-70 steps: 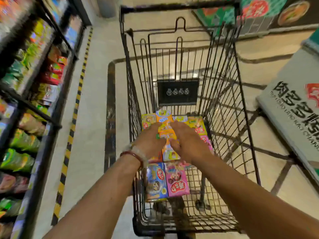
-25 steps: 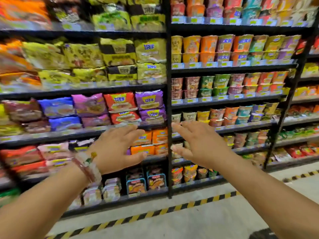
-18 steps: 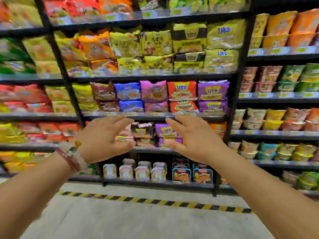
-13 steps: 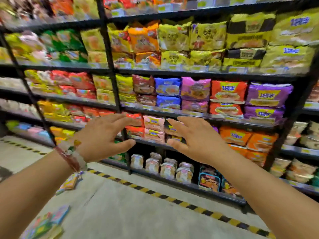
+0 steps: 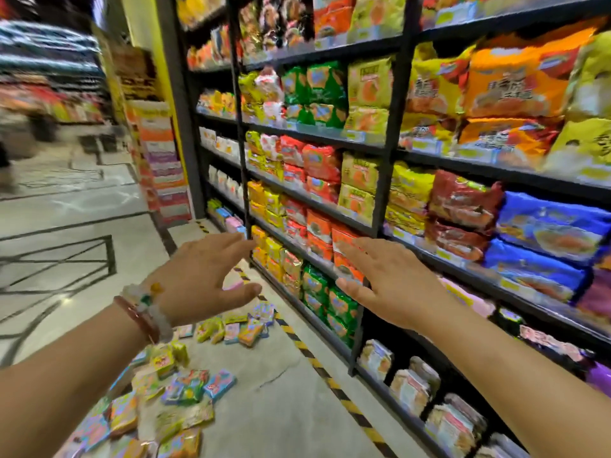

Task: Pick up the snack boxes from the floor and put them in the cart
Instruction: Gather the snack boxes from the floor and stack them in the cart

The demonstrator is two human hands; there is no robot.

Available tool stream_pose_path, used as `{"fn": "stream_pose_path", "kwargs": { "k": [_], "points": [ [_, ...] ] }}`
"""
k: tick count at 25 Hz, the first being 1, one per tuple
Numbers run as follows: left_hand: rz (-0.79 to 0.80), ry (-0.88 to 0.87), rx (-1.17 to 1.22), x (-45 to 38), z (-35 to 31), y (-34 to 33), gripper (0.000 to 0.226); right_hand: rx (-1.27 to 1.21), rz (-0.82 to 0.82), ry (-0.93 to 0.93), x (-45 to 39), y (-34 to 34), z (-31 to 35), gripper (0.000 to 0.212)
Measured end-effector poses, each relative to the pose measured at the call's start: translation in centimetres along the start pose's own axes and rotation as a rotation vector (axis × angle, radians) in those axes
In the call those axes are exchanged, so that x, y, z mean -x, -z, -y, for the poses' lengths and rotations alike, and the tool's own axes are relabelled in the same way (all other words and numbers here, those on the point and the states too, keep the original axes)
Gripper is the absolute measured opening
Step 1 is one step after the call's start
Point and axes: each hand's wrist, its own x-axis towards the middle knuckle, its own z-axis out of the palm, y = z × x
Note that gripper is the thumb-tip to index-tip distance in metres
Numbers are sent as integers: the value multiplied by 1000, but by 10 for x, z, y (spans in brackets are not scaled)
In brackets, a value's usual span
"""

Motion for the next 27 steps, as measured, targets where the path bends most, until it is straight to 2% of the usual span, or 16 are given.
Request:
{"fn": "stream_pose_path", "kwargs": {
  "k": [4,8,11,18,22,27],
  "points": [
    [-26,73,-34,-34,41,-30,111,-42,-23,112,-84,-30,-20,68],
    [71,188,-71,-60,93,-58,118,-92,9,188,-158,-64,-23,68],
    [94,243,-75,-82,136,-77,120,-108,20,217,-219,-89,-23,84],
    [74,267,-64,-176,267,-118,123,-120,21,201,-377,-146,-15,98],
    [75,246,-44,-232,336,-138,105,-156,37,188,-466,-172,-11,112],
    [154,237,-33,-292,407,-179,106,-203,70,204,-553,-216,-20,118]
  ]
}}
